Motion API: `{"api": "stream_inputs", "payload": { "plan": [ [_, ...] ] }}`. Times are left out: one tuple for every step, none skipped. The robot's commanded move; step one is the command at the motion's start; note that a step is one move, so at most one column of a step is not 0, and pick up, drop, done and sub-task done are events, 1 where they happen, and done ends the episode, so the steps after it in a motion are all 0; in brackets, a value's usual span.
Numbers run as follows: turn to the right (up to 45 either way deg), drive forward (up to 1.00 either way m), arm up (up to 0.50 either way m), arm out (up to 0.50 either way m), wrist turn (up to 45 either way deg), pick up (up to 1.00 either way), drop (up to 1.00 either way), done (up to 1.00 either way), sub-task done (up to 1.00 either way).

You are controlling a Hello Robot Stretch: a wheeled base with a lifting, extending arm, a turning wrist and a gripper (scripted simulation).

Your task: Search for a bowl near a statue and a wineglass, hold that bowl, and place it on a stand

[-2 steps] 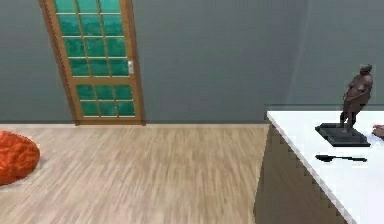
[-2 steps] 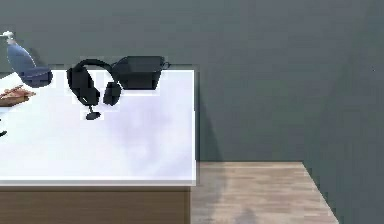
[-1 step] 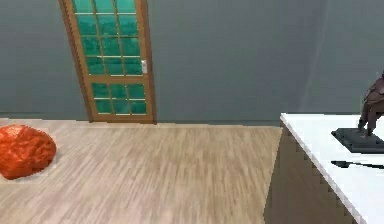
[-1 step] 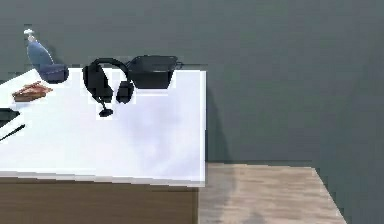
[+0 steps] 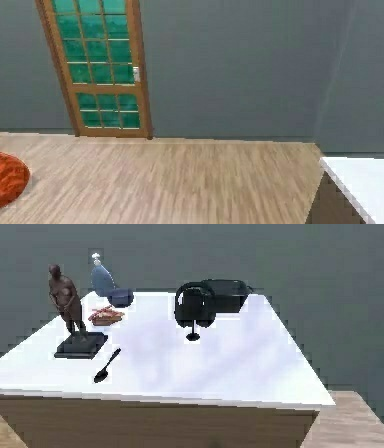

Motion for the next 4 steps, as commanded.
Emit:
{"api": "stream_inputs", "payload": {
  "plan": [
    [-15.0, 0.00, 0.00, 0.00, 0.0, 0.00, 0.00, 0.00, 0.00],
    [33.0, 0.00, 0.00, 0.00, 0.0, 0.00, 0.00, 0.00, 0.00],
    [0.0, 0.90, 0.00, 0.00, 0.0, 0.00, 0.00, 0.00, 0.00],
    [36.0, 0.00, 0.00, 0.00, 0.0, 0.00, 0.00, 0.00, 0.00]
  ]
}}
